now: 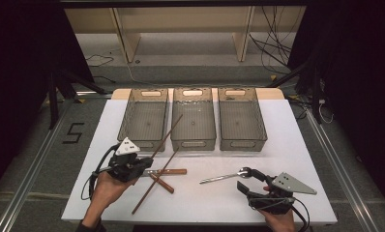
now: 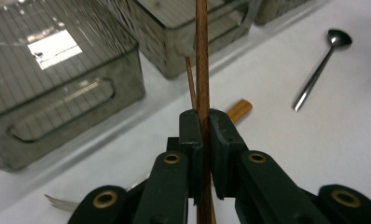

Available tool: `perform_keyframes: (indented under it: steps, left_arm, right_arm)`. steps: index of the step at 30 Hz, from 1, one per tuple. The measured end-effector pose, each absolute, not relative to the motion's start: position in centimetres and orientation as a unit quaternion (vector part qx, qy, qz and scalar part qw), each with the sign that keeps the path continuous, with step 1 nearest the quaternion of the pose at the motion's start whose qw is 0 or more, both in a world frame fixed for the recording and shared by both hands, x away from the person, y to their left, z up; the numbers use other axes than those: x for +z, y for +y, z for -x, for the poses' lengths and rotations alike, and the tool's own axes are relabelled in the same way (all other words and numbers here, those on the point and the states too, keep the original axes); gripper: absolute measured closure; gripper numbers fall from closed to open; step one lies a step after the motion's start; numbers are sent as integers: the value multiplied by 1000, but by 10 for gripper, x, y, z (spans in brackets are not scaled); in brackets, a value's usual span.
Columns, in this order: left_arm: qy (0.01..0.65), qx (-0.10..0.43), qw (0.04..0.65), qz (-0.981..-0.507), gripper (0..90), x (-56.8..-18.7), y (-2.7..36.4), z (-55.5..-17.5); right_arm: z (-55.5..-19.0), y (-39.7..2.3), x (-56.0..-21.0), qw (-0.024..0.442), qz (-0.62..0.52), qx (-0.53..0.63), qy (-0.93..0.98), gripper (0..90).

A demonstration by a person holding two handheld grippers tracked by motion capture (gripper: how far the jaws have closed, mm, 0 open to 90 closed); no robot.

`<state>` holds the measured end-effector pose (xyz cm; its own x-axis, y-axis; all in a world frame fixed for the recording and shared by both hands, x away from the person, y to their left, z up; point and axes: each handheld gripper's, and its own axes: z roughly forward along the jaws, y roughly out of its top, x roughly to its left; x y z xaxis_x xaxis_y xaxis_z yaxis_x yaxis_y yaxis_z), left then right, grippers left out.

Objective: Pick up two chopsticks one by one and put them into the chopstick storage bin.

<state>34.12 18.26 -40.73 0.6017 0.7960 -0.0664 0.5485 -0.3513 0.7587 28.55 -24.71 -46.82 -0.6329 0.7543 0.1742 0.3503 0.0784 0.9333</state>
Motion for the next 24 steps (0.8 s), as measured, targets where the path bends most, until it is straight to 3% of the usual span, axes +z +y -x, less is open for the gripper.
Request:
perform_keyframes:
  steps: [24]
  left_arm:
    - [454, 198, 409, -766, 843, -374, 207, -419]
  right_arm:
    - [-285, -248, -468, 178, -390, 558, 710, 274]
